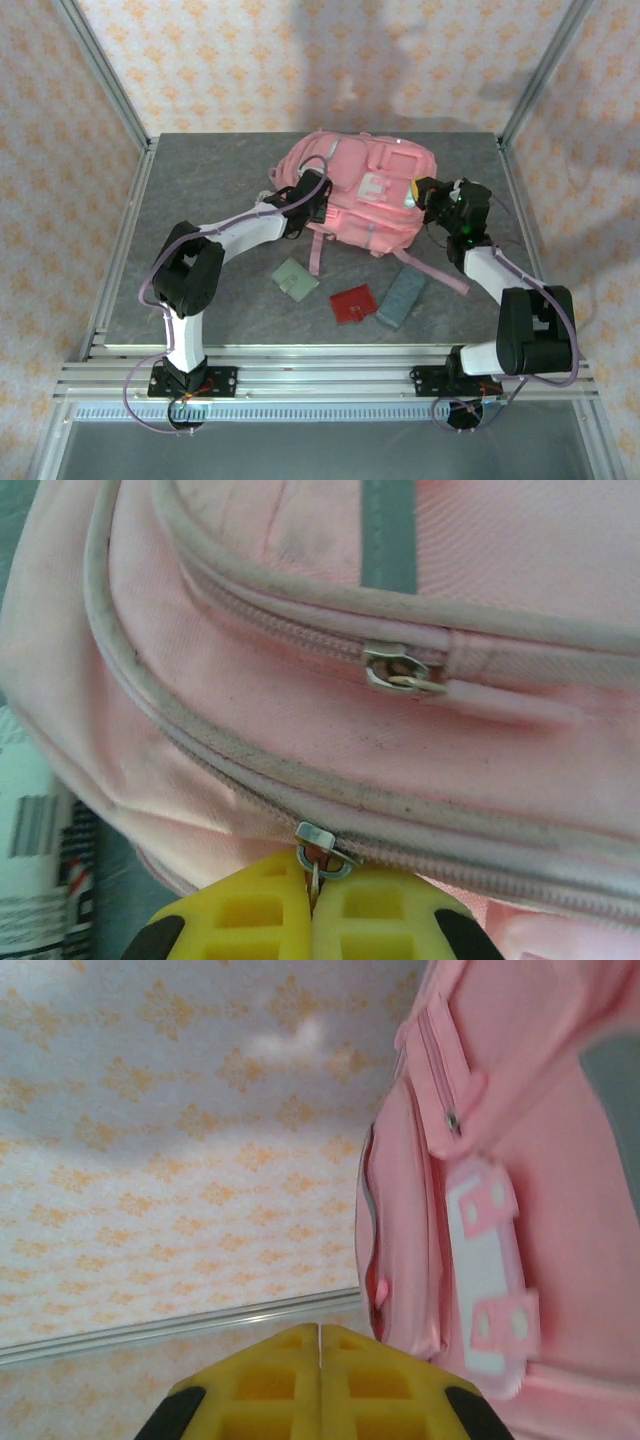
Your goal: Pack the student bag
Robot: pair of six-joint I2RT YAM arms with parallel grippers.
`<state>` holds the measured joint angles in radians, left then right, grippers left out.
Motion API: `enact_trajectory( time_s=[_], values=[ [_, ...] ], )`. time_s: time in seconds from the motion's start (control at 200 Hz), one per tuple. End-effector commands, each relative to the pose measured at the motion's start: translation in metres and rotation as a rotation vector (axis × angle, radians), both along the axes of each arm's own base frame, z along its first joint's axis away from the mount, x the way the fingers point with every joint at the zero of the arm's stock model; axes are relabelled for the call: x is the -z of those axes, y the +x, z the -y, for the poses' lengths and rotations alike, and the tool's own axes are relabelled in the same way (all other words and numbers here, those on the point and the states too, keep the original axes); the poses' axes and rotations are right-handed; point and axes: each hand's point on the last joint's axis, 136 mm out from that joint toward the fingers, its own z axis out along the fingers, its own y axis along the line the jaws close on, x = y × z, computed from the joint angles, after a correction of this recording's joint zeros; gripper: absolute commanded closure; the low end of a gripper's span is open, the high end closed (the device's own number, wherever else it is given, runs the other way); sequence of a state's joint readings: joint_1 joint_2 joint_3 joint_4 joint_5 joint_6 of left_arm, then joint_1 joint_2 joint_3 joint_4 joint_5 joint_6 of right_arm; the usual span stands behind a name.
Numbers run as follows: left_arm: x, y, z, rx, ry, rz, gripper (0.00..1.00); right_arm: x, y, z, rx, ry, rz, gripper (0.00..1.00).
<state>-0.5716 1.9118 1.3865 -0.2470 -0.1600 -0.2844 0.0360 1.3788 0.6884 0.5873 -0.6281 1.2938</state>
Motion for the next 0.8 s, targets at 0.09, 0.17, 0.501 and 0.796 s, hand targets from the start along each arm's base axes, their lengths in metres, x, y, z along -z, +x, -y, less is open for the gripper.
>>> enact_trajectory(
  time_s=[0.09,0.17,0.501,0.796],
  values=[
    [-0.005,-0.025,0.024,0.146,0.003,-0.102,1.00,0.012,0.007,-0.014,-0.061,-0.113,-0.012,1.00],
    [-0.016,-0.029,0.041,0.197,-0.010,-0.102,1.00,0.017,0.002,-0.034,-0.128,-0.167,-0.037,1.00],
    [-0.010,-0.050,0.129,0.366,-0.119,-0.143,1.00,0.062,-0.043,-0.083,-0.284,-0.126,-0.188,0.52],
    [-0.006,-0.065,0.148,0.413,-0.074,-0.150,1.00,0.086,-0.039,-0.080,-0.207,0.000,-0.290,0.46]
  ],
)
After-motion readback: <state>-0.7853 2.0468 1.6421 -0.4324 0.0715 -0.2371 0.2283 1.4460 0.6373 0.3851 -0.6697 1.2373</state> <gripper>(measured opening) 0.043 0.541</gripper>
